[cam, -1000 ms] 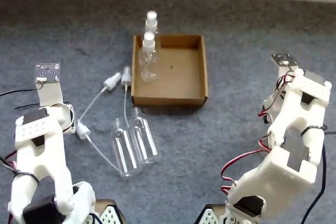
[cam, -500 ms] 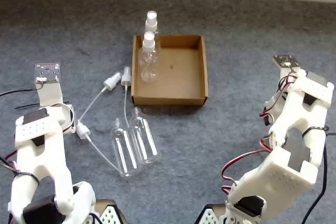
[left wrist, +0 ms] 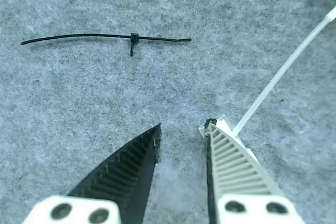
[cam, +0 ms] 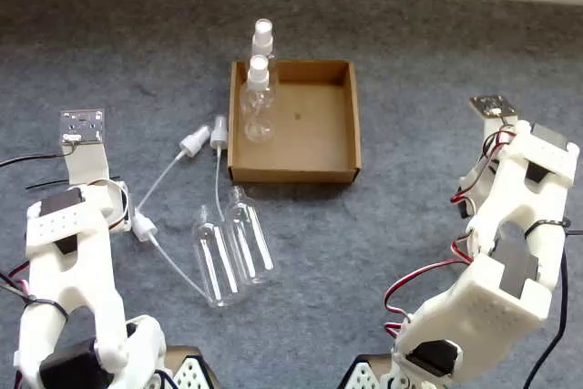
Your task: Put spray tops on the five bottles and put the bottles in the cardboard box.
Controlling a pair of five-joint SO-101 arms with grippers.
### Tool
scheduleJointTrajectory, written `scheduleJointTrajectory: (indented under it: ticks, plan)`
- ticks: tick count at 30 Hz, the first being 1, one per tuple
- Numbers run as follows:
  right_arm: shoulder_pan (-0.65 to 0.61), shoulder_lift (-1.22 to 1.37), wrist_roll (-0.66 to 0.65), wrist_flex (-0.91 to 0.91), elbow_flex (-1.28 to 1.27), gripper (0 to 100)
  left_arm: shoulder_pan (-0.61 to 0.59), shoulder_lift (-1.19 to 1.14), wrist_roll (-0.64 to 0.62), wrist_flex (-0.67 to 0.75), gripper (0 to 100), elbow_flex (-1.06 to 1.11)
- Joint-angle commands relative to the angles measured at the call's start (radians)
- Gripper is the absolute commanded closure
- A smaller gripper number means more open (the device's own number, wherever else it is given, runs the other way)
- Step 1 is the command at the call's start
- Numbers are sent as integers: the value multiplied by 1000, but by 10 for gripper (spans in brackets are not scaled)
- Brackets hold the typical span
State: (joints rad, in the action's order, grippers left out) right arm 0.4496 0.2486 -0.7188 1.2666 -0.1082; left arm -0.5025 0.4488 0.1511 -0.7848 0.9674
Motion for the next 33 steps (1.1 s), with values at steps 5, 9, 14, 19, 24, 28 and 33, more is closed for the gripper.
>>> scheduleJointTrajectory:
  ticks: [5,9,14,19,24,28,33]
  plan:
    - [4,-1,-37,4,38,785,13,8,0,9,859,-4]
    - [12,28,-38,4,25,786,13,8,0,9,859,-4]
    - [25,38,-37,4,25,851,13,8,0,9,859,-4]
    - [22,-7,-34,13,77,997,13,15,2,11,859,-39]
    - [5,-180,97,12,99,994,65,7,3,-64,859,-234]
    - [-67,-346,167,4,64,994,143,-25,5,-242,859,-458]
    - [-206,-561,245,-28,-122,994,219,-282,29,-433,859,-788]
